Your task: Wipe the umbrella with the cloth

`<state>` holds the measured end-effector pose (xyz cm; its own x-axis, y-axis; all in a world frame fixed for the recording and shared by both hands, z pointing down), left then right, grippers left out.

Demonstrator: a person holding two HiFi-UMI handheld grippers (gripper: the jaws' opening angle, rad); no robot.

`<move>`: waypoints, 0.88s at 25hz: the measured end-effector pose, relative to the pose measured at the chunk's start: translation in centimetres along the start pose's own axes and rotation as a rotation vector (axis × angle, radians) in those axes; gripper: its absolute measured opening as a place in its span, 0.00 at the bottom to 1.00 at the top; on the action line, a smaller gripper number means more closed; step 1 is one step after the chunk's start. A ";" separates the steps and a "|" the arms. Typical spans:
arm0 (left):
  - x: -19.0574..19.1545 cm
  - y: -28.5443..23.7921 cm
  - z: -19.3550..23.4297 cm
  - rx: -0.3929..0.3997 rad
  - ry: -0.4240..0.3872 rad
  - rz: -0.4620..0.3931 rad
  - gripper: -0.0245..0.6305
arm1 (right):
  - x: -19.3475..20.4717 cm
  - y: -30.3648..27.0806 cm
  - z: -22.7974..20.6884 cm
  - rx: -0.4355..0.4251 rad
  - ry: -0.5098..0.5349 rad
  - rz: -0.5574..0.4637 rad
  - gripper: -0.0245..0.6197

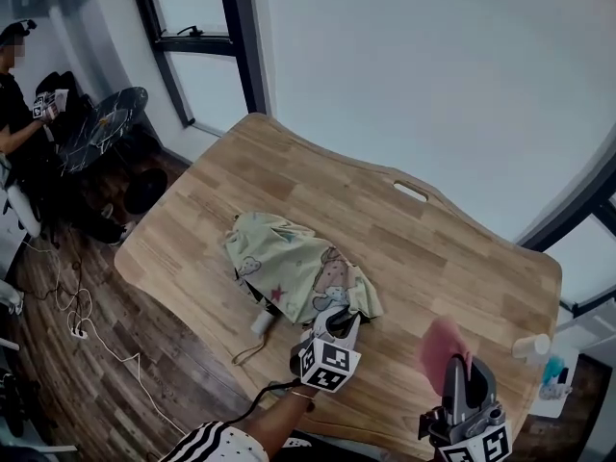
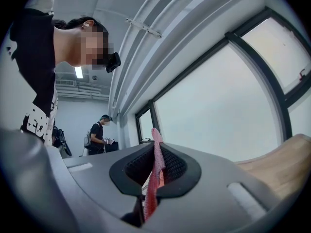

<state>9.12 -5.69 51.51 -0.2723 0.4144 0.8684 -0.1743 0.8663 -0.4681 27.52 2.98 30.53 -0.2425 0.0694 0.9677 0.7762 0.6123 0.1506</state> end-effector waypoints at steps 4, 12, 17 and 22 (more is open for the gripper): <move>-0.6 1.2 1.0 -0.051 0.024 -0.031 0.07 | -0.3 0.1 -0.1 -0.017 0.005 0.002 0.07; -1.8 4.9 3.2 -0.083 0.094 -0.102 0.06 | -0.6 0.1 -0.2 -0.056 0.013 0.006 0.07; -2.5 7.3 5.2 -0.100 0.071 -0.137 0.06 | -0.5 -1.0 0.4 -0.100 -0.014 -0.025 0.07; -2.8 9.1 6.6 -0.128 0.060 -0.170 0.06 | -0.4 -2.0 0.9 -0.123 -0.007 -0.039 0.07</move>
<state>2.10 -0.86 43.74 -0.1916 0.2720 0.9430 -0.0906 0.9518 -0.2929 25.49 2.43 29.63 -0.2776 0.0535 0.9592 0.8313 0.5139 0.2120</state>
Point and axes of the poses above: the fingertips, and each gripper's own axes: y backward along the fingers, z to its left, x out of its underside, the point moved 6 cm from there along y, backward along the fingers, and after that the axes turned 9 degrees about -x, right-handed, at the moved point
